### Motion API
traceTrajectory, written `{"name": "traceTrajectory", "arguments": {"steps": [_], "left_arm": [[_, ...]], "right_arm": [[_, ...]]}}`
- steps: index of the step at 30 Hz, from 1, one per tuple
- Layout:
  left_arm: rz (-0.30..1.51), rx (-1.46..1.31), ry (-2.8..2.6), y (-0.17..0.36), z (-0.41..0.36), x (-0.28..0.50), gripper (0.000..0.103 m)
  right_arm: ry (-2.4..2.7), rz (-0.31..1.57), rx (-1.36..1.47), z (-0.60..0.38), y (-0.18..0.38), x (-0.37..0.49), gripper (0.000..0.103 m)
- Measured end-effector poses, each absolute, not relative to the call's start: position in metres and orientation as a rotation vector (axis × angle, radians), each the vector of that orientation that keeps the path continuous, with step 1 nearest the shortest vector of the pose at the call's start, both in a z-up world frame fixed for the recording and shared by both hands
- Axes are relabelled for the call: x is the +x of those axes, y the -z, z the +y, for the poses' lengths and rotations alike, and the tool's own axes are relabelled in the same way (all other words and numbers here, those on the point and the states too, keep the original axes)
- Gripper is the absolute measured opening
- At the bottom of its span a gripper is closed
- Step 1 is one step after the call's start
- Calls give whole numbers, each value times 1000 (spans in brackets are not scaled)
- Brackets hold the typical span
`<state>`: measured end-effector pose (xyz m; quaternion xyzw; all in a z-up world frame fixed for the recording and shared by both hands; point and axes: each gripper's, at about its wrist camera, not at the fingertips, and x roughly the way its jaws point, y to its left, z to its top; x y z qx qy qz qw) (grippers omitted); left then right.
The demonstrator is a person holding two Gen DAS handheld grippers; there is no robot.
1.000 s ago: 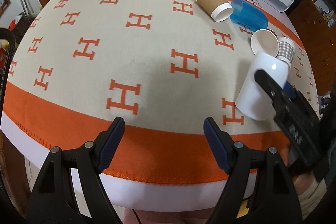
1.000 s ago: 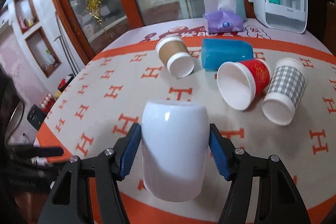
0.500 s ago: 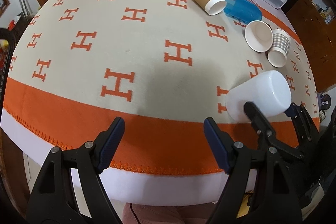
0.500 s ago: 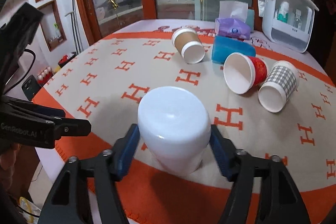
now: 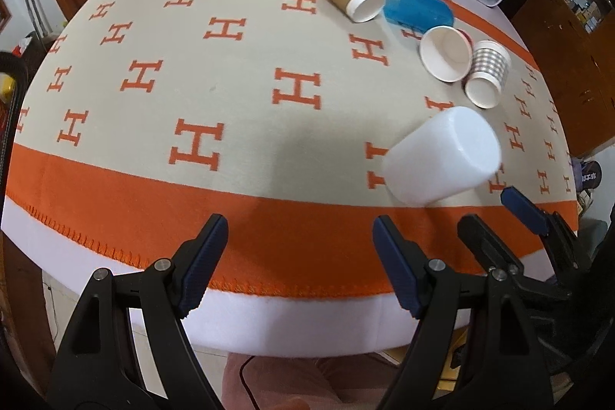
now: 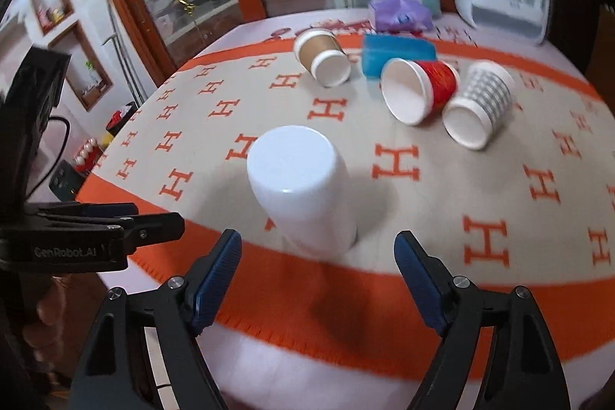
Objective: Flip cup upside down
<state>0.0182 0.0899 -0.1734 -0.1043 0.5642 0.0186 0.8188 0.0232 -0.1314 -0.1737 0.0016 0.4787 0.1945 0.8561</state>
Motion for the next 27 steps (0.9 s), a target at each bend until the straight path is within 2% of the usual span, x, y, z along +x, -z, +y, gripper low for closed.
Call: {"name": "traceTrajectory", "arguments": {"steps": [3, 5, 8, 15, 20, 27], "left_arm": [[1194, -208, -8, 159, 79, 14, 77], [1188, -194, 14, 150, 71, 10, 83], [1171, -170, 33, 136, 59, 6, 85], [1104, -113, 41, 95, 38, 1, 85], [1044, -94, 53, 64, 25, -2, 85], [975, -69, 25, 38, 16, -3, 85]], "right_arm": [[-385, 1063, 34, -144, 160, 21, 83], [-366, 1117, 28, -150, 150, 22, 83], [-332, 1137, -20, -155, 132, 19, 83], [-302, 1065, -75, -162, 72, 7, 83], [-342, 1075, 64, -173, 30, 5, 83], [-283, 958, 60, -178, -14, -5, 83]]}}
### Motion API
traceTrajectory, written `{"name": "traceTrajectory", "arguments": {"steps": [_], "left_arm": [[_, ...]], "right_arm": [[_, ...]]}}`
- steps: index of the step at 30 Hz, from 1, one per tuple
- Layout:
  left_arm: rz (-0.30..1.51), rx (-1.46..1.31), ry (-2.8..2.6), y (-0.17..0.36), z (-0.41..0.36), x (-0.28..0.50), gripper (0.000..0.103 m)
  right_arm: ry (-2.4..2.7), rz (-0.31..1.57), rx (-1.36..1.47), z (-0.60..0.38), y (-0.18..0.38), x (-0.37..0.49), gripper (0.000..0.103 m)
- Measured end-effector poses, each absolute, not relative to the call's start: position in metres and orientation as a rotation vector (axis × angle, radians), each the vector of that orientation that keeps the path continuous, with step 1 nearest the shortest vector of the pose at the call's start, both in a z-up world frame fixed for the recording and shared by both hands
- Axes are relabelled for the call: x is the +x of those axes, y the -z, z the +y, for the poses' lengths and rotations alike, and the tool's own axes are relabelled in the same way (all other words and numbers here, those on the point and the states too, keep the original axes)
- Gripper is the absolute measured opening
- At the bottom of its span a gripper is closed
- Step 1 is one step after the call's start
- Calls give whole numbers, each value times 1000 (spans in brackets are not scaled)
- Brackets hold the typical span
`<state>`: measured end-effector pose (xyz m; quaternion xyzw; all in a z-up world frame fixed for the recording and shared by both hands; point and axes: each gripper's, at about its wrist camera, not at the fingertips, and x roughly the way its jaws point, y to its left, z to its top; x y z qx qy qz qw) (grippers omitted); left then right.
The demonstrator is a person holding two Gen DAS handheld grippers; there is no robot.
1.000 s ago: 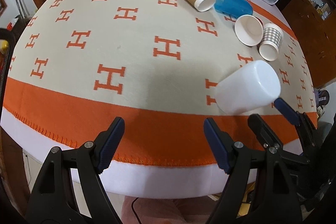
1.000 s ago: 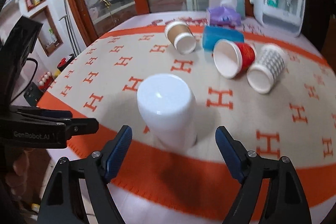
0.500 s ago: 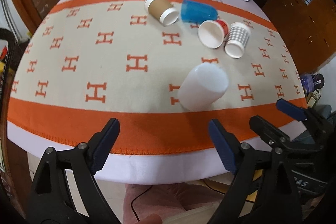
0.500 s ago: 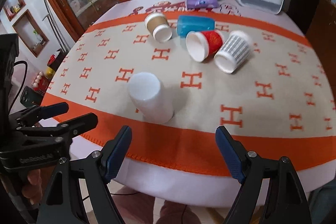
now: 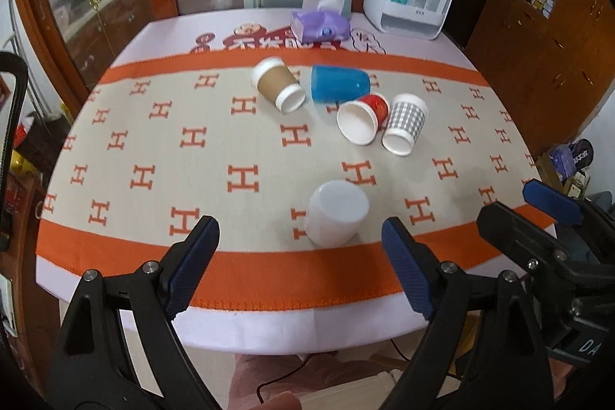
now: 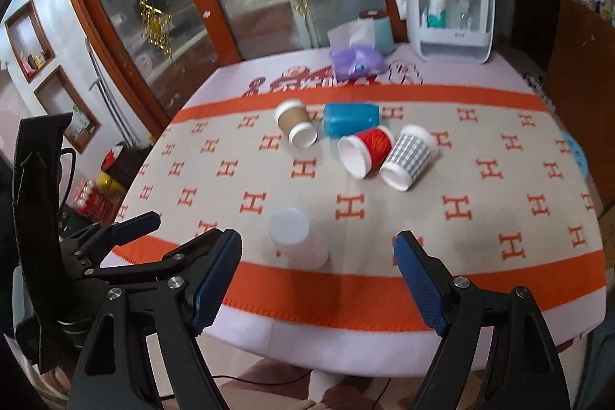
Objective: Flip cup upside down
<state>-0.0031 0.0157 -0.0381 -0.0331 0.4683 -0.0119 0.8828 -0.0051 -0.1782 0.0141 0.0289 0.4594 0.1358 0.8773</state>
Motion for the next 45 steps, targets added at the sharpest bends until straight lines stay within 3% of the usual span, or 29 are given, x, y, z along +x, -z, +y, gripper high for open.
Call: {"name": "traceTrajectory", "arguments": {"steps": [18, 45], "left_arm": [[905, -42, -23, 17, 13, -5, 85], [922, -40, -33, 26, 17, -6, 85]], "right_arm": [[-245, 870, 59, -186, -41, -13, 83], [-246, 908, 93, -185, -19, -11, 84]]}}
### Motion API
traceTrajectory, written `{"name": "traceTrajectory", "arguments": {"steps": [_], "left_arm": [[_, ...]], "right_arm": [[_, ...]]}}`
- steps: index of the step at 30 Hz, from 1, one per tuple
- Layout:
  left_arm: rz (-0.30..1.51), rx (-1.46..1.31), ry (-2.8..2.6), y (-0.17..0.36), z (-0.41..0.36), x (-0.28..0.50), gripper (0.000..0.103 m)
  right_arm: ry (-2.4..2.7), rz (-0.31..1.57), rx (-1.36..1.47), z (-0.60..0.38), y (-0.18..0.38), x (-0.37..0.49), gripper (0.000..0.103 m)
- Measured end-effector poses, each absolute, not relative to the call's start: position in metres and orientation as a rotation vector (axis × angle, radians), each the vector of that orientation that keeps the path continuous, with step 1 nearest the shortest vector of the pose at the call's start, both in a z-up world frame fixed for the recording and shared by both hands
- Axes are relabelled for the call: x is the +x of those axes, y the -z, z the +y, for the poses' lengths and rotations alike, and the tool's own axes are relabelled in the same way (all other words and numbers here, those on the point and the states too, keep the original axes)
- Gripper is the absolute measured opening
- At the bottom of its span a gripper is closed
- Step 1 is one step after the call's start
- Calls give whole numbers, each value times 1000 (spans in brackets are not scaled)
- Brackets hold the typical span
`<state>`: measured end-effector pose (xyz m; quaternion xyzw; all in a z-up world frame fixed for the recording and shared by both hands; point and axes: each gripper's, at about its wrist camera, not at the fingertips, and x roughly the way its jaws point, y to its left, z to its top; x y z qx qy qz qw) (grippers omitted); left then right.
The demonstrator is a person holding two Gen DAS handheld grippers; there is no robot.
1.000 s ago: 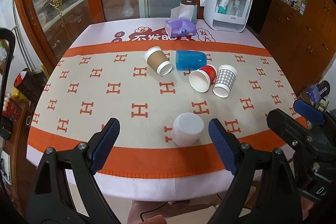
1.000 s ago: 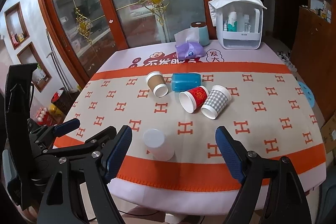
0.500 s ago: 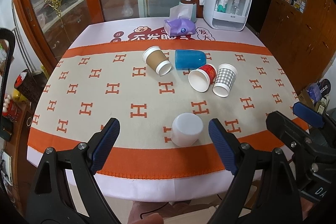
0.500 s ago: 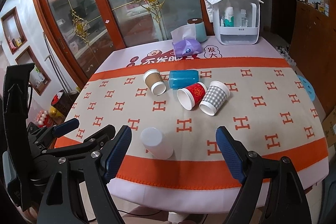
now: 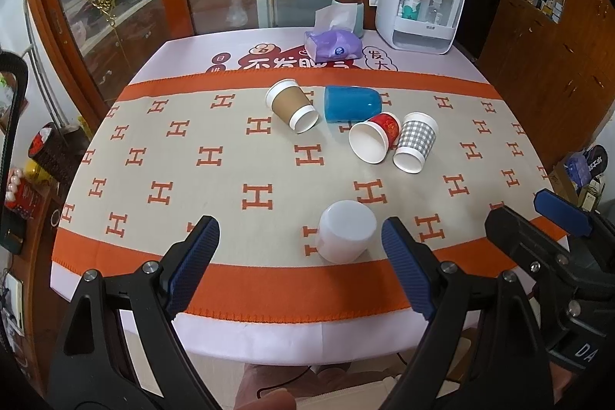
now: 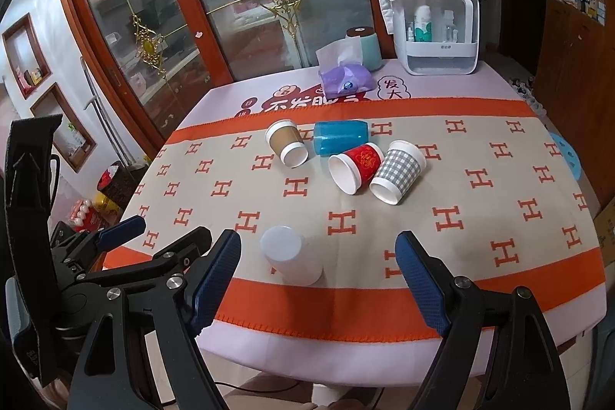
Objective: Flip cup upside down
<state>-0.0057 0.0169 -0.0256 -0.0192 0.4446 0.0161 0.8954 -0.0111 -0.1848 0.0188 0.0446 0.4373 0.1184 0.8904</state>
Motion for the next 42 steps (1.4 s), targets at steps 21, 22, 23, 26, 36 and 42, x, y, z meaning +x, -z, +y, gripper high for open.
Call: {"name": "traceTrajectory", "arguments": {"steps": [21, 22, 23, 26, 36, 42], "left_arm": [[927, -37, -40, 28, 19, -10, 85], [927, -37, -41, 28, 19, -10, 85], [927, -36, -41, 29, 20, -10, 85], [929, -35, -41, 28, 21, -10, 85], [931, -34, -42, 27, 22, -12, 85], [931, -35, -42, 27, 20, -12, 85]], "right_arm": [[-256, 922, 106, -181, -12, -8, 84], [-255, 922, 106, -181, -13, -8, 84], [-256, 922, 106, -180, -11, -8, 84], [-258, 927, 109, -180, -12, -9, 84], [-259, 927, 110, -181, -11, -8, 84], [-264, 934, 116, -174, -5, -9, 84]]}}
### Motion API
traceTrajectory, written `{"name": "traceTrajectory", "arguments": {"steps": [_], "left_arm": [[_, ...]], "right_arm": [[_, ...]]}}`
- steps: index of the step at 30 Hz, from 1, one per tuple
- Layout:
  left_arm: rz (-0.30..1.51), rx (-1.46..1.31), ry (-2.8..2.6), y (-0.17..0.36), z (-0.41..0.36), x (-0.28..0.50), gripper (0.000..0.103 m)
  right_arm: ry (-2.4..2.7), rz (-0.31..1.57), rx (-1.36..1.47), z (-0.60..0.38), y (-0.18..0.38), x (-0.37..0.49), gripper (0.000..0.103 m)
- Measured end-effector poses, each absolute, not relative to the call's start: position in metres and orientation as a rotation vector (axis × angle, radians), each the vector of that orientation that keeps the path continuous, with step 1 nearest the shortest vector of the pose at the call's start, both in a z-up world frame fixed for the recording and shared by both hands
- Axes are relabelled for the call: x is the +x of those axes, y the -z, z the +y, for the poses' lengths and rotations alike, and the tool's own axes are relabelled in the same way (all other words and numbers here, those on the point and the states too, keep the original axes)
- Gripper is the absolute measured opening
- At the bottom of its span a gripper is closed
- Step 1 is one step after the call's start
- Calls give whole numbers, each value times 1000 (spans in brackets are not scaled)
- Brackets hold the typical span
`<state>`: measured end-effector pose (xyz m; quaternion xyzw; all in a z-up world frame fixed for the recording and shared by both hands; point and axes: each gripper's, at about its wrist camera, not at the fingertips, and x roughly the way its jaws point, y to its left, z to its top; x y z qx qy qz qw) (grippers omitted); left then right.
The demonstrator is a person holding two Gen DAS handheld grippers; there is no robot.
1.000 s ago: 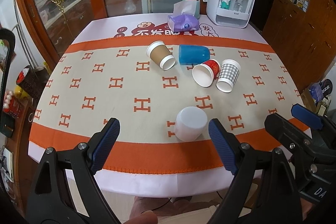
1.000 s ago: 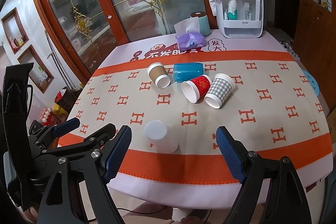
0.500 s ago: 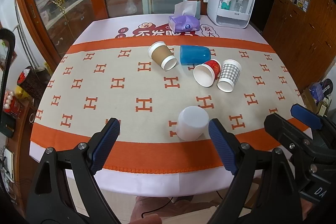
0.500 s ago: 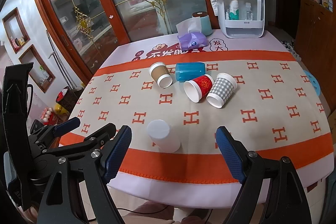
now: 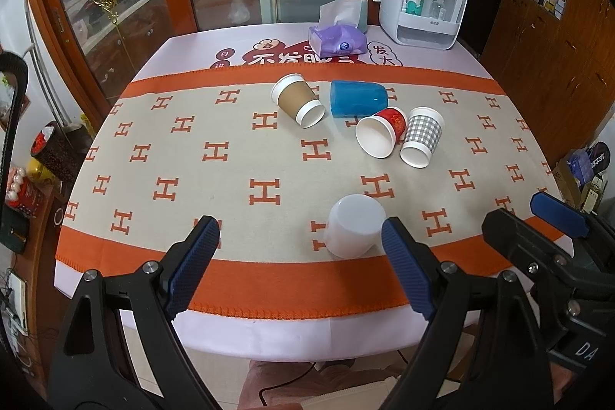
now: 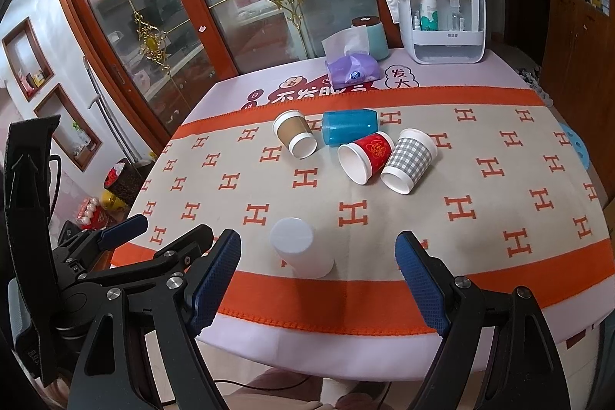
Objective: Flip cup upside down
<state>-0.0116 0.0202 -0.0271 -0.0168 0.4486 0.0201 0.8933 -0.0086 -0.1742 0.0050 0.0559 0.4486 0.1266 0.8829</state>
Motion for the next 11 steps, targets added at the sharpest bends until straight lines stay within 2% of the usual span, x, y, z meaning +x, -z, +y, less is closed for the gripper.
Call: {"name": "traceTrajectory", "arguments": {"steps": [11], "left_arm": [[950, -37, -44, 34, 32, -11, 85]], "right_arm": [[-271, 958, 129, -164, 8, -5, 84]]}}
